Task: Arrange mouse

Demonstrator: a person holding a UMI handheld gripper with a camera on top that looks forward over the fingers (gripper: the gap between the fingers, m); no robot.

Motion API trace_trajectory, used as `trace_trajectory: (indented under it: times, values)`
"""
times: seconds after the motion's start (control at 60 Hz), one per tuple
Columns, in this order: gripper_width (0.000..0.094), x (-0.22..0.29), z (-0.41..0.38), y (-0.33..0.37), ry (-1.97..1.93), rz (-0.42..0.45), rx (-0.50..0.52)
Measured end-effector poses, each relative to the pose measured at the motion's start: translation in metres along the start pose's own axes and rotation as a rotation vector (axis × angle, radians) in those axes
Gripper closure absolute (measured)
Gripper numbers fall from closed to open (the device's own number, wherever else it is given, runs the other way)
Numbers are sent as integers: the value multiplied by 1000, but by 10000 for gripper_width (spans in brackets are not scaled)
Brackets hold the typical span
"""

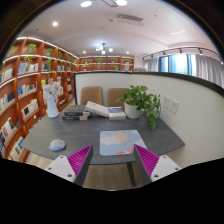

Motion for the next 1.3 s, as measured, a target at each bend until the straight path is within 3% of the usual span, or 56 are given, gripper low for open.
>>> trace_trajectory:
  times: [0.167,0.517,0.783,1.083,1.3]
  values:
    - [139,-40,-40,-3,20,-63,3]
    - [127,-136,-230,10,111,-256,229]
    - [127,-135,-330,-47,117,-312,210]
    - [127,-118,-370,-120,103,-343,137]
    - [139,-97,-406,-162,83,-340,157]
Point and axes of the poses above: the point between the fingertips, and its own axes, seen from behind it with the camera up: z to the right, x up, y backward, against the way the camera looks, the point moved 4 cm from there along y, backward, against the way the camera looks, and after that the axes turned 12 degrees about -x, right-handed, at the moved point
